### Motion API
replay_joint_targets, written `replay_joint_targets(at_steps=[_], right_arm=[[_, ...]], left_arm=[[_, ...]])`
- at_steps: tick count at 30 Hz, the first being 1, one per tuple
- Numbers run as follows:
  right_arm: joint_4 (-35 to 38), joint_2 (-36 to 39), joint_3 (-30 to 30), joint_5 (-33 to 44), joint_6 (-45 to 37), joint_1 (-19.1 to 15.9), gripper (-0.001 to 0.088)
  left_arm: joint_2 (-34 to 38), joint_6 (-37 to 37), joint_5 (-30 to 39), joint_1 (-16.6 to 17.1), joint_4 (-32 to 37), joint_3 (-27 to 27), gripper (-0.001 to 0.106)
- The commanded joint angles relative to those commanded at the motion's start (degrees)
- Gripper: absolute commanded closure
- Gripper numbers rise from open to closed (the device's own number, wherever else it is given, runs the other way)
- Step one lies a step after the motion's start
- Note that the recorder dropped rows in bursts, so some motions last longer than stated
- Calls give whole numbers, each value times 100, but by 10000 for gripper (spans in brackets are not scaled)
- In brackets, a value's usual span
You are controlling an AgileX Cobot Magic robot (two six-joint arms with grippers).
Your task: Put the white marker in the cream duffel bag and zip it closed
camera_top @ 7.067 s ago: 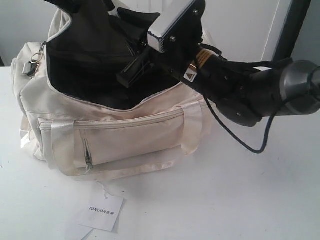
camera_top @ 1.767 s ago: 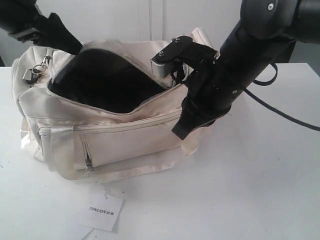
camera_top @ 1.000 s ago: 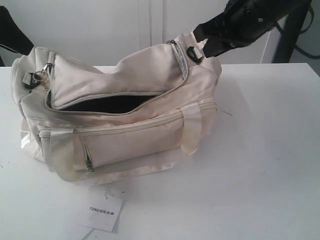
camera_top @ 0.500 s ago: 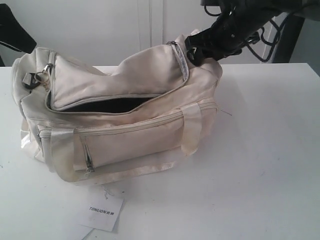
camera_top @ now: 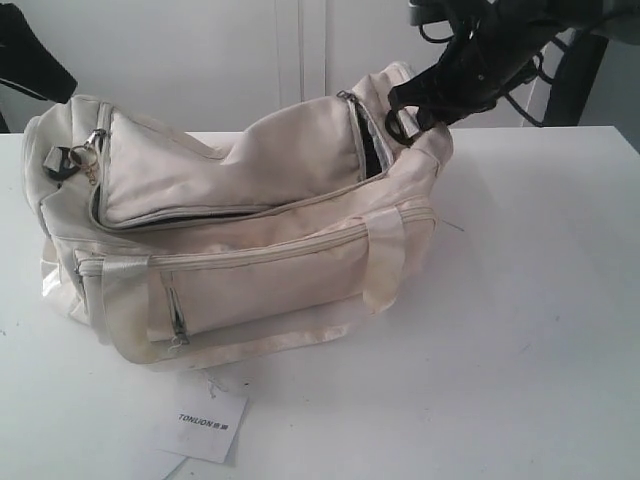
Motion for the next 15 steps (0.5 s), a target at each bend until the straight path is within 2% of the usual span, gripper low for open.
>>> replay_joint_targets(at_steps=[4,7,12,13,15], right_arm=[[61,-340,26,442,152,-34,868],[188,-387,26,1370,92,-45,868],[151,-394,26,862,155,-45,865],[151,-394,26,858,155,-45,850],[165,-394,26,858,155,-45,761]], left_arm=[[24,-1,-39,0,0,0,667],[99,-1,-39,0,0,0,667],[110,33,-121,0,0,0,667],[110,47,-148,0,0,0,667],[110,47,-281,0,82,0,667]])
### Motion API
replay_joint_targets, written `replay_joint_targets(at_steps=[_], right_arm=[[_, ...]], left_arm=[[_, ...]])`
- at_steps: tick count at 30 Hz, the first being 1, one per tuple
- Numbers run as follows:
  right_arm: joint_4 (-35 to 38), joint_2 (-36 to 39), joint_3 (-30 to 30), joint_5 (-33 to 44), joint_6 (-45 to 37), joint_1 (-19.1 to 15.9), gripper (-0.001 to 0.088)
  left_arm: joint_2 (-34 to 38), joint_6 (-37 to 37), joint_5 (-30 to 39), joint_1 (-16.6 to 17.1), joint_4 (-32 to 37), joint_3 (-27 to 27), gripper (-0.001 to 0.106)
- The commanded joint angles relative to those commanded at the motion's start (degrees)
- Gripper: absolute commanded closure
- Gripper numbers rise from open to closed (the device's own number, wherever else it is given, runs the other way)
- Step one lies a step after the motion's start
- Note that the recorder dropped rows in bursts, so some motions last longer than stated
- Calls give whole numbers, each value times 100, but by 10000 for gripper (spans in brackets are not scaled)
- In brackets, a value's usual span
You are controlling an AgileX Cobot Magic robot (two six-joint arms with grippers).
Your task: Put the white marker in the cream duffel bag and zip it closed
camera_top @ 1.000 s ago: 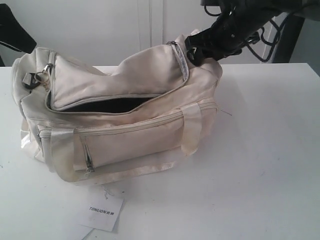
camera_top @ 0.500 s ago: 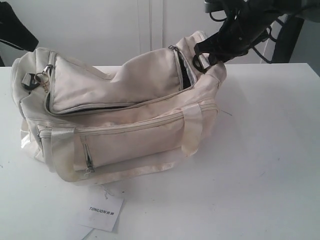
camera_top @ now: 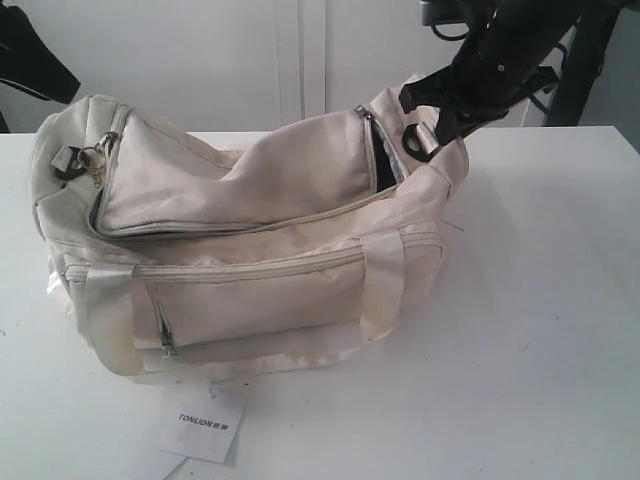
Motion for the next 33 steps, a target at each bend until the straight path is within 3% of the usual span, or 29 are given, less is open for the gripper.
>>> replay_joint_targets(at_steps=[5,8,11,15,21,27,33], right_arm=[[22,-112,-12,16,0,0,387],[10,-332,-12,16,0,0,278],[135,-577,-12,0,-48,0,285],[622,-763,-1,-57,-569,0,339],[837,-855,-1,-82,-672,222,456],[1180,-880,-1,-497,-799,822,459],[1192,-737,-1,-1151,-935,1563,459]], left_arm=[[0,-205,-499,0,390,0,667],[0,-326,-1033,0,471,0,667],[0,-679,-1553,0,598,0,667],[123,-705,-1707,118,654,0,667],[415,-1000,-1266,838,346,0,667],[562,-796,-995,1250,-42,0,615],[799,-796,-986,1263,-320,0,568]])
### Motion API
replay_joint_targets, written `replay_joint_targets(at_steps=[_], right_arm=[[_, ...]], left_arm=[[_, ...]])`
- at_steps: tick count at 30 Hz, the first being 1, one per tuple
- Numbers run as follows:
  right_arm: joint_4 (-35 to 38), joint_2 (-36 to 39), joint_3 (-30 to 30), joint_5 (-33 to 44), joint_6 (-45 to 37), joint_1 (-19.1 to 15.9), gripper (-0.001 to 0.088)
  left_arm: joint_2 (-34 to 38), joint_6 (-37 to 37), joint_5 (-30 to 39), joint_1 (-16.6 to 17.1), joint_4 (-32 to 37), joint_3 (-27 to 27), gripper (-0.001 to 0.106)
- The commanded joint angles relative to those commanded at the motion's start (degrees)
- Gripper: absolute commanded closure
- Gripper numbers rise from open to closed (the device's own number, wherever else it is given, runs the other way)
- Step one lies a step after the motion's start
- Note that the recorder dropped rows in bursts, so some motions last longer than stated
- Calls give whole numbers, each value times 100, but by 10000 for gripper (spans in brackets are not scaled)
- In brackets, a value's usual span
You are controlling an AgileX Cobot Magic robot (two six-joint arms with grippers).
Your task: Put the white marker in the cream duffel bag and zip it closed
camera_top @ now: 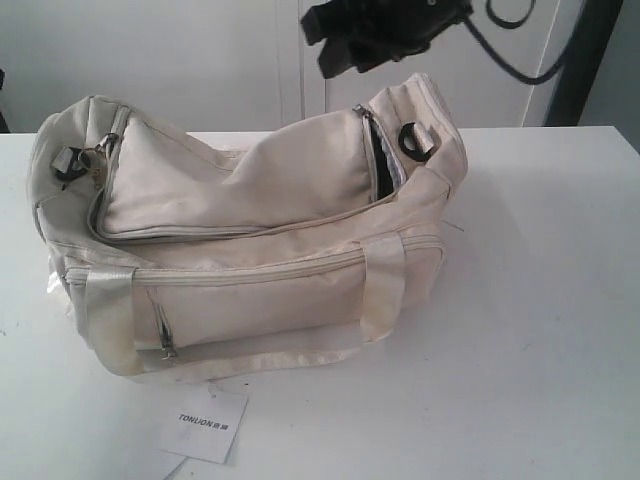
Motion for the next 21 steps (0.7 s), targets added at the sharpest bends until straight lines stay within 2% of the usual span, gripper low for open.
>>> replay_joint_targets(at_steps=[9,15,21], right_arm=[[58,88,0,-1074,-926,793,459],[465,332,0,-1605,-1843,1232,459],[503,731,0,-2178,-1848,1532,459]], left_arm=[[345,-64,-114,0,-232,0,568],[540,-95,-114,0,-570,0,561],[741,-216,183,87,-614,0,361]])
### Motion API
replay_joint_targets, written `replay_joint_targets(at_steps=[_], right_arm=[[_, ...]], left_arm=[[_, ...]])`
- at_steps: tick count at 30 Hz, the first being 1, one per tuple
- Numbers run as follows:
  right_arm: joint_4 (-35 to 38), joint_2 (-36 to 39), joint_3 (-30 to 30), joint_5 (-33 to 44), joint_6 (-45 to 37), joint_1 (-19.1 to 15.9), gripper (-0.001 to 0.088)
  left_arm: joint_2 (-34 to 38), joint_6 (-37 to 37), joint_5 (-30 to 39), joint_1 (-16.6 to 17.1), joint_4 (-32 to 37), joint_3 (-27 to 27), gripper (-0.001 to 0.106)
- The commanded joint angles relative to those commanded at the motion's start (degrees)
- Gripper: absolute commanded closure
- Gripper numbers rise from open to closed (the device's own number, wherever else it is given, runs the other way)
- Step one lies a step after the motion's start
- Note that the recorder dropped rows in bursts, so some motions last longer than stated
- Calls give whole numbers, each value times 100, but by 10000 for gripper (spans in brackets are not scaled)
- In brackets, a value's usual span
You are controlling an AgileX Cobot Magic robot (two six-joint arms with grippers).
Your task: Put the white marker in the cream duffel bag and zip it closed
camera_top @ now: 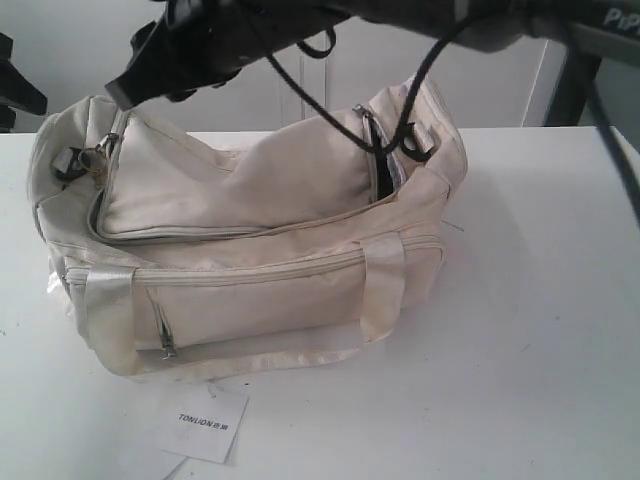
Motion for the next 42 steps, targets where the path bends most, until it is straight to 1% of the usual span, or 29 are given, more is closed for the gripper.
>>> replay_joint_targets(at_steps=[2,7,10,13,16,20,23,25,28,30,31,33,36,38,40,42], right_arm=[[9,117,0,-114,-132,76,459],[121,392,-11,-708,-782,292,459],[133,522,-11,-1106,-978,441,459],[133,657,-11,-1401,-1043,543,459],[133,810,-11,-1622,-1145,638,459],[133,1000,-11,-1724,-1156,685,459],[133,1108,-11,-1779,-1156,686,459],[133,1183,-11,-1846,-1285,686,459],[133,1296,-11,-2046,-1651,721,459],[133,1358,-11,-2124,-1743,745,459],[133,1382,-11,-2166,-1743,755,458],[133,1440,-11,-2283,-1731,769,442],[133,1516,-11,-2531,-1731,785,373],[133,1589,-11,-2667,-1731,785,345],[133,1651,-33,-2681,-1731,785,345],[133,1739,-74,-2657,-1731,785,345]], left_arm=[[41,0,5,-1,-26,0,328],[50,0,-109,-1,-38,0,327],[50,0,-211,-1,-94,0,327],[50,0,-351,-1,-249,0,327],[61,0,-425,-1,-260,0,328],[204,0,-402,-1,-376,0,374],[332,218,-390,-1,-808,0,436],[406,382,-377,-1,-1057,0,511],[526,393,-320,-1,-1112,0,669],[578,393,-305,-1,-1112,0,760],[602,393,-305,-1,-1112,0,780],[617,406,-316,-1,-1112,0,787],[652,509,-316,-1,-1126,0,787],[652,548,-304,-1,-1126,0,814],[652,634,-255,-1,-1160,0,896],[652,765,-176,-1,-1283,0,1024]])
